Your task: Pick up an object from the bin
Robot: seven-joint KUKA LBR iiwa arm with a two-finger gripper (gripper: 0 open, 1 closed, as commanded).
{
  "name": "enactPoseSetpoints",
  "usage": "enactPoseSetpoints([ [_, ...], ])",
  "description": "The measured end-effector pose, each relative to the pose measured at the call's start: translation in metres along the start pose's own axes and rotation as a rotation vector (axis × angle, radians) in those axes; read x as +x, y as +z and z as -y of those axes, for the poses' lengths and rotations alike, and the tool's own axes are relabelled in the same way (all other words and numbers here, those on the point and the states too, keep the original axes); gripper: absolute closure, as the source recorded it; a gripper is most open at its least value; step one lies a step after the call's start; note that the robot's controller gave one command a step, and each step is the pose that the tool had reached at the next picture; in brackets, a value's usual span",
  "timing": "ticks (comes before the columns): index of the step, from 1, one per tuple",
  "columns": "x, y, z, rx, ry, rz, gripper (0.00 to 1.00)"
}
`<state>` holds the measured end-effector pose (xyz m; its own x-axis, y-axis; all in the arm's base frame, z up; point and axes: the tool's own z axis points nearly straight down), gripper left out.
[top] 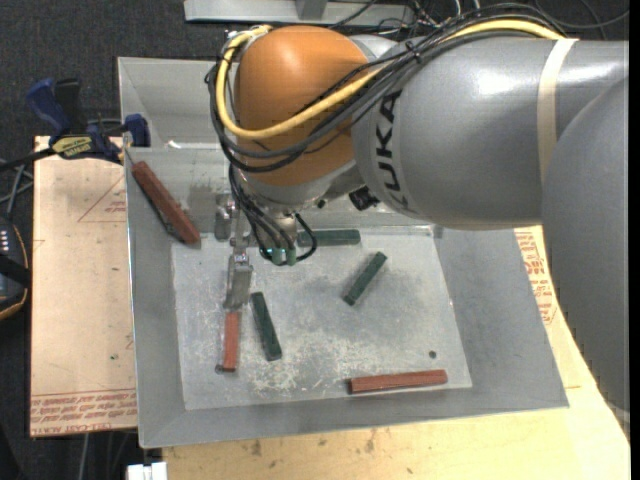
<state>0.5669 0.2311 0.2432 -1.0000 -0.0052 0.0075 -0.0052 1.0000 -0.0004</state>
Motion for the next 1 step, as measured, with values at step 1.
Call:
enactPoseSetpoints([
  [1, -0.0018, -0.0052, 0.0015, -0.002, 0.005, 0.008, 0.00],
])
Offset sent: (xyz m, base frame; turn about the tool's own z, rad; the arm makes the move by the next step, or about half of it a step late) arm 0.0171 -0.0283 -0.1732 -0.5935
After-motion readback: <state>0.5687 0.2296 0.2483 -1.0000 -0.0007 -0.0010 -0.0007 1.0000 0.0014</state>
